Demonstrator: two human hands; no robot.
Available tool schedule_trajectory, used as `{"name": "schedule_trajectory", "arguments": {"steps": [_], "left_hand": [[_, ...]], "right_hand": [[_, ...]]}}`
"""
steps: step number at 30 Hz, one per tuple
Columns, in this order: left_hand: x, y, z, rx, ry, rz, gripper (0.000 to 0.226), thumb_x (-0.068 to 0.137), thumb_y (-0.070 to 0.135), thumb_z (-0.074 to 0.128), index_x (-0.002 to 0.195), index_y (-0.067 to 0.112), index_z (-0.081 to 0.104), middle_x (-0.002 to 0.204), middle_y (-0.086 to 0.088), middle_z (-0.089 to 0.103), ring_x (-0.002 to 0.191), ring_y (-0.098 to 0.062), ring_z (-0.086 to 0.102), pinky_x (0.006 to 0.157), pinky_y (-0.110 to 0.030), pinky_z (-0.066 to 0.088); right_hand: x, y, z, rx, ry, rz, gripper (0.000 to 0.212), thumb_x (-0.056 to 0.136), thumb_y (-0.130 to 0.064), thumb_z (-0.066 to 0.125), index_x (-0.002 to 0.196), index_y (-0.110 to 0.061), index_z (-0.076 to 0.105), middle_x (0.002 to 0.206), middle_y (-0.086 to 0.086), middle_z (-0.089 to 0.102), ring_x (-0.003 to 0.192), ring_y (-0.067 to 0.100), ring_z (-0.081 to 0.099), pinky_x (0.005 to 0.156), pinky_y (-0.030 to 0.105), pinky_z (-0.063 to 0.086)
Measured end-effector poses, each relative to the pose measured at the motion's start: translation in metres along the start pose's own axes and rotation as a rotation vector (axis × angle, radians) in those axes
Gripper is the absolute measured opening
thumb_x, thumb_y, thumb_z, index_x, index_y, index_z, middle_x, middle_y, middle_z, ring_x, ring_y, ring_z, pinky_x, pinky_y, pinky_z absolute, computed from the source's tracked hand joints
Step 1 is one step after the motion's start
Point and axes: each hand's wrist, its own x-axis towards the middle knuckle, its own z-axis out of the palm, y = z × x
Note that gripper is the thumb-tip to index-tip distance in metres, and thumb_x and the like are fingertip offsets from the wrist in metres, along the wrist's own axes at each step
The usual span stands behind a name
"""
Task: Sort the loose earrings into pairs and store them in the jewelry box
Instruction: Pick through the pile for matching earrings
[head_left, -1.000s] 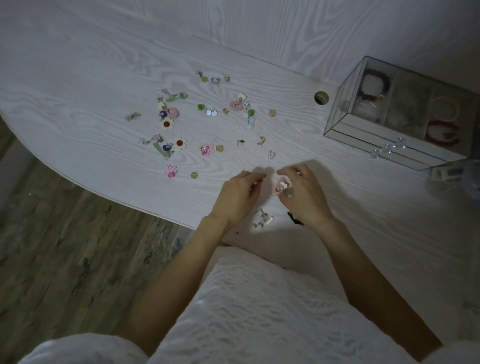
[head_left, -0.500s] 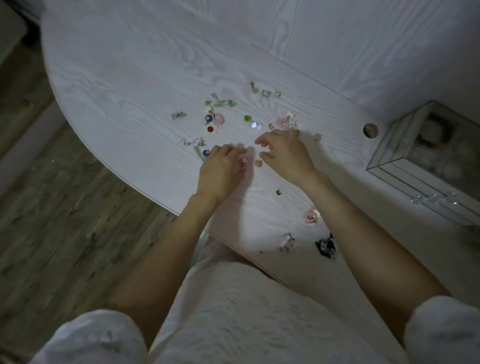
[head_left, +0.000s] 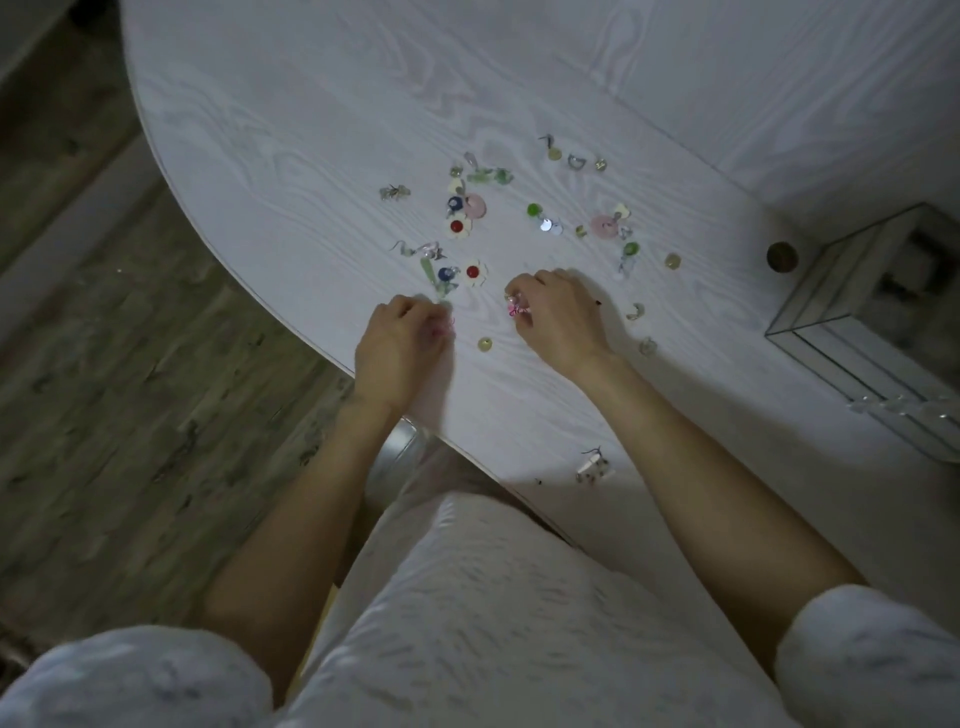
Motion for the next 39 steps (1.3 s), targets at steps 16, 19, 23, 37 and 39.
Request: {"name": "schedule_trajectory", "arguments": {"steps": [16, 19, 23, 37, 39], "left_hand": [[0.0, 0.001, 0.001, -0.101, 0.058, 0.048, 0.016, 0.087, 0.019, 0.062, 0.1, 0.014, 0.07, 0.1, -0.006, 0.065, 0.086, -0.023, 0.062, 0.075, -0.033, 0.052], [-0.003, 0.003, 0.003, -0.079, 0.04, 0.04, 0.024, 0.085, 0.01, 0.06, 0.108, 0.012, 0.067, 0.1, -0.01, 0.064, 0.087, -0.026, 0.061, 0.074, -0.029, 0.047], [-0.02, 0.002, 0.004, -0.108, 0.001, 0.048, 0.035, 0.081, 0.006, 0.06, 0.115, 0.016, 0.064, 0.103, -0.006, 0.062, 0.085, -0.021, 0.061, 0.075, -0.025, 0.048], [-0.064, 0.029, 0.021, -0.112, -0.101, 0.115, 0.025, 0.084, 0.014, 0.065, 0.108, 0.015, 0.068, 0.101, -0.006, 0.063, 0.085, -0.019, 0.062, 0.077, -0.021, 0.046], [-0.073, 0.04, 0.031, -0.091, -0.134, 0.162, 0.021, 0.083, 0.012, 0.064, 0.104, 0.013, 0.069, 0.096, -0.007, 0.065, 0.083, -0.022, 0.063, 0.072, -0.021, 0.043]], "right_hand": [[-0.006, 0.004, -0.017, 0.119, 0.143, 0.141, 0.022, 0.09, -0.013, 0.051, 0.106, -0.007, 0.066, 0.103, 0.012, 0.063, 0.087, 0.025, 0.061, 0.071, 0.035, 0.049], [-0.037, -0.006, -0.004, 0.164, 0.108, 0.077, 0.017, 0.089, -0.011, 0.054, 0.1, -0.005, 0.066, 0.098, 0.012, 0.063, 0.082, 0.024, 0.059, 0.068, 0.036, 0.051], [-0.076, -0.009, 0.016, 0.199, 0.047, 0.145, 0.021, 0.091, -0.01, 0.053, 0.109, -0.006, 0.062, 0.103, 0.011, 0.063, 0.084, 0.022, 0.06, 0.074, 0.037, 0.053], [-0.121, -0.009, 0.035, 0.269, 0.121, 0.182, 0.027, 0.086, 0.001, 0.058, 0.112, -0.004, 0.061, 0.113, 0.013, 0.053, 0.098, 0.025, 0.057, 0.086, 0.035, 0.051], [-0.132, -0.01, 0.037, 0.302, 0.127, 0.236, 0.027, 0.085, 0.001, 0.059, 0.11, -0.005, 0.061, 0.114, 0.011, 0.052, 0.091, 0.024, 0.059, 0.082, 0.035, 0.052]]}}
